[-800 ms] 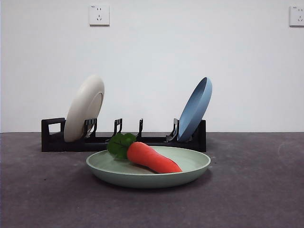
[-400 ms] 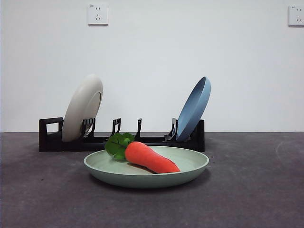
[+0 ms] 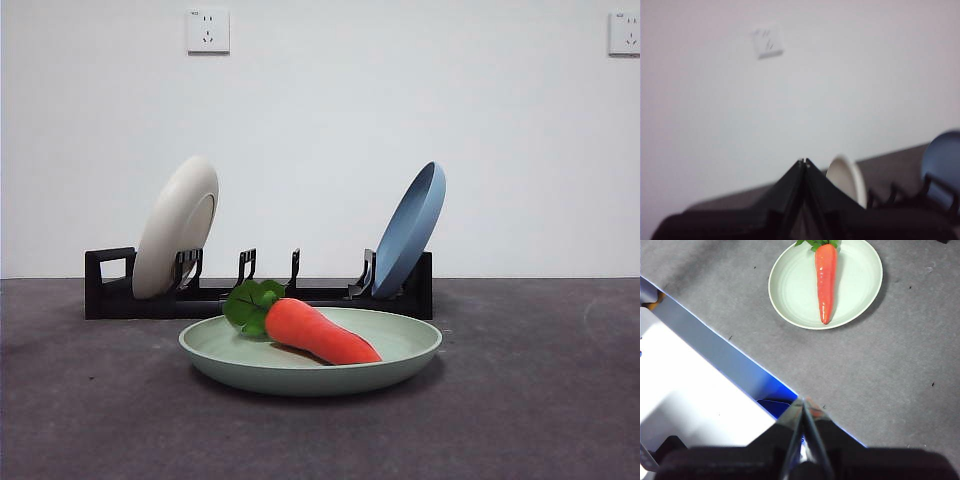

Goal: Take the green plate from the plate rack,put the plate on the table,take the carrot from the table,put the carrot in the plate

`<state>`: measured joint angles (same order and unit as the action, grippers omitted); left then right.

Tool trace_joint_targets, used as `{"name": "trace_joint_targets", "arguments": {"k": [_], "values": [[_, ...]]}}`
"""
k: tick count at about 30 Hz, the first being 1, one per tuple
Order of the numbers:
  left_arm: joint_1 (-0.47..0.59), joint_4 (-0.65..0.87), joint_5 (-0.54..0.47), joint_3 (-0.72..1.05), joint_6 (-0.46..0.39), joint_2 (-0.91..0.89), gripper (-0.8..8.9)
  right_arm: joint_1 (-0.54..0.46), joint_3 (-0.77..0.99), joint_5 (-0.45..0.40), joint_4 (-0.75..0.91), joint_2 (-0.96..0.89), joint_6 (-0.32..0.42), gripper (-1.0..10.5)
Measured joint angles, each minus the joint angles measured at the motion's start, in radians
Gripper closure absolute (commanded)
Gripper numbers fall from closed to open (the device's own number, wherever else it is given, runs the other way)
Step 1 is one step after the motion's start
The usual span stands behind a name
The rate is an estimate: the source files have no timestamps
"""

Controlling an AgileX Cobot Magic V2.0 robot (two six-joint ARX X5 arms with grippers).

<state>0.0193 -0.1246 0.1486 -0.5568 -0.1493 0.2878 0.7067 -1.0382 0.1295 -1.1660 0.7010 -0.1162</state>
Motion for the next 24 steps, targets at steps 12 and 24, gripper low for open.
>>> {"name": "trace_joint_targets", "arguments": {"k": [12,24], "values": [[0.026,0.036,0.000,0.434,0.042,-0.215,8.17,0.000,0.000,0.000,0.000,0.000,0.000,9.4],[0.026,-0.024,0.003,0.539,0.064,-0.278,8.17,0.000,0.000,0.000,0.000,0.000,0.000,9.4]]}}
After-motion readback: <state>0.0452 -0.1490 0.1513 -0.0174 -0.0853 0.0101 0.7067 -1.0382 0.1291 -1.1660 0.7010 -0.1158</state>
